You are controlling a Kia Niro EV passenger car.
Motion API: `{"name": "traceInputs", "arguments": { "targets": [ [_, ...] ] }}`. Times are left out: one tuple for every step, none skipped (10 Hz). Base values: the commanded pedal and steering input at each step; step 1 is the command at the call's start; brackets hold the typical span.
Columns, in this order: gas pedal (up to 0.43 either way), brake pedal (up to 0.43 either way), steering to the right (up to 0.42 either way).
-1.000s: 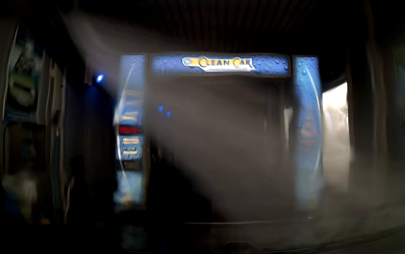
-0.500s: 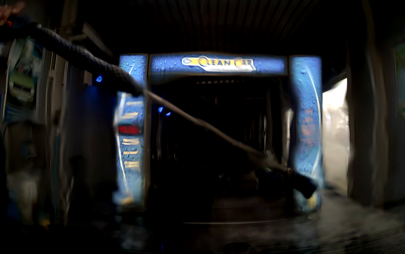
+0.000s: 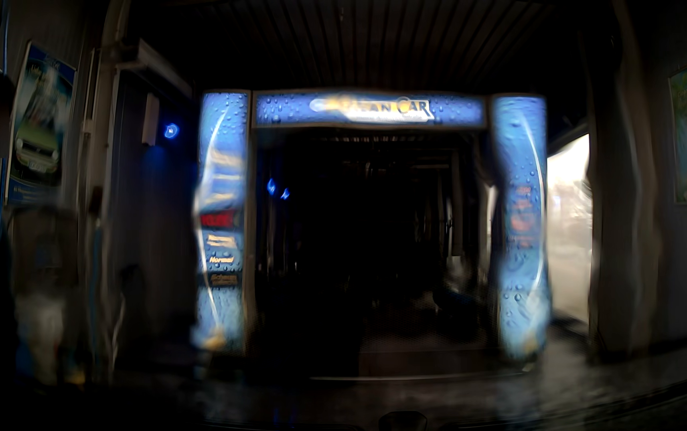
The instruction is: Follow the waypoints while adhering to traffic rules and regulations
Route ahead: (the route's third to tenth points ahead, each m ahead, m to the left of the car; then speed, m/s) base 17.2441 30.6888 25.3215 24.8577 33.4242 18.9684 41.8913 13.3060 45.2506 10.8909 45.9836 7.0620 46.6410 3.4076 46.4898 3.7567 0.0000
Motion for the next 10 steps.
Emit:
{"name": "traceInputs", "arguments": {
  "targets": [
    [0.0, 0.0, -0.015],
    [0.0, 0.006, -0.015],
    [0.0, 0.006, -0.014],
    [0.0, 0.0, -0.014],
    [0.0, 0.0, -0.014],
    [0.0, 0.0, -0.015],
    [0.0, 0.006, -0.014],
    [0.0, 0.0, -0.014],
    [0.0, 0.0, -0.014],
    [0.0, 0.0, -0.014]
  ]
}}
